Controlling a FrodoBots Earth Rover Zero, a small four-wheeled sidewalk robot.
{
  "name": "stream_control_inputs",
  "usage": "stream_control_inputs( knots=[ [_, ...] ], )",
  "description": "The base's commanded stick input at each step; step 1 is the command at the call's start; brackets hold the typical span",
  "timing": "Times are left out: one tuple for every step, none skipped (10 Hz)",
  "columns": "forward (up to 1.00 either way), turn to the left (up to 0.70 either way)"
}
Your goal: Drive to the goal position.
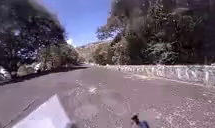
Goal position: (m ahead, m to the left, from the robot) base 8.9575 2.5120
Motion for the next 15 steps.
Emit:
stream_control_inputs(
  knots=[
    [0.70, 0.00],
    [0.70, 0.00],
    [0.70, 0.00],
    [0.70, 0.00],
    [0.70, 0.00],
    [0.70, 0.00],
    [0.70, 0.00],
    [0.70, 0.00],
    [0.70, 0.00],
    [0.70, 0.00],
    [0.70, 0.00],
    [0.70, 0.00],
    [0.70, 0.00],
    [0.70, 0.00],
    [0.70, 0.00]
  ],
)
